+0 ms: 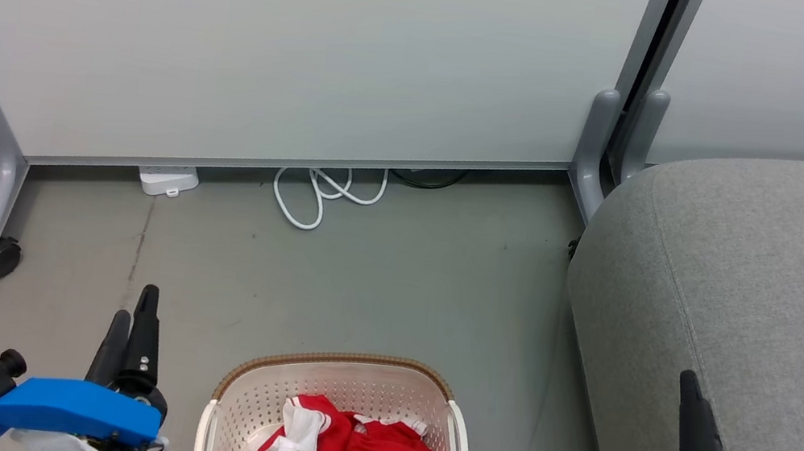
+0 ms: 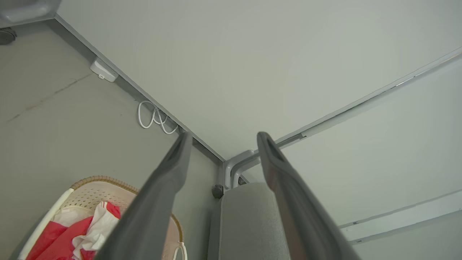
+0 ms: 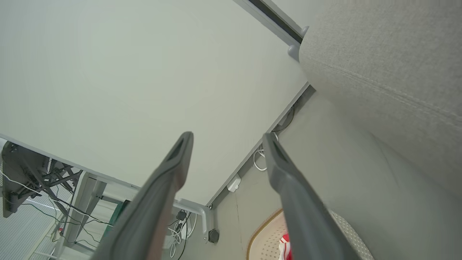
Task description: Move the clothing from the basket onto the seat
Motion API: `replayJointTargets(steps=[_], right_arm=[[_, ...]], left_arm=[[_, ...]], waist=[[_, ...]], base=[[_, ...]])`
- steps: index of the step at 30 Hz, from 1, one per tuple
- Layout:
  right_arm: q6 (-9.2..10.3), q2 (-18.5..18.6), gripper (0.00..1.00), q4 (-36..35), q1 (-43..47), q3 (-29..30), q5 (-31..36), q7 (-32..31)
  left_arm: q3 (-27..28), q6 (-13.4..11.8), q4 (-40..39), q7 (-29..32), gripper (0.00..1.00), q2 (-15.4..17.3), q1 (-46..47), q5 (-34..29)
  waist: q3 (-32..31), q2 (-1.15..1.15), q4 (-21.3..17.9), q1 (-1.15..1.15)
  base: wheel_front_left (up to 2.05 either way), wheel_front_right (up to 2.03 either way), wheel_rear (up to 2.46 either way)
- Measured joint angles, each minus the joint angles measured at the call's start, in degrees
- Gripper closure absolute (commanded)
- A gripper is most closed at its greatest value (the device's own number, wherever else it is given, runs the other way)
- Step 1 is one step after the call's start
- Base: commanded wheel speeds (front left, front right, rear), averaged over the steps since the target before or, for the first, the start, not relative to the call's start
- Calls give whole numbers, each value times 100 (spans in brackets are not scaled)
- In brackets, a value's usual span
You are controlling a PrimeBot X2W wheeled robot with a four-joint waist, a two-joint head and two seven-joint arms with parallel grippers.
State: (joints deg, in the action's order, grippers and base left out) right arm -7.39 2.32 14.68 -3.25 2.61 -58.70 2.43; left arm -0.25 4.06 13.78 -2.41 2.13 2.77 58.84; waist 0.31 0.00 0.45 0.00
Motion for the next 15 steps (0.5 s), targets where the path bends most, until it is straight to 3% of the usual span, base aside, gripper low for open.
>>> replayJointTargets(steps=[15], right_arm=[[0, 5, 0, -79, -11, -49, 1468, 229]], left_arm=[[-357, -57, -96, -283, 0, 90, 69, -1658]], waist=[[3, 0, 46, 0]], base=[[0, 0, 0]])
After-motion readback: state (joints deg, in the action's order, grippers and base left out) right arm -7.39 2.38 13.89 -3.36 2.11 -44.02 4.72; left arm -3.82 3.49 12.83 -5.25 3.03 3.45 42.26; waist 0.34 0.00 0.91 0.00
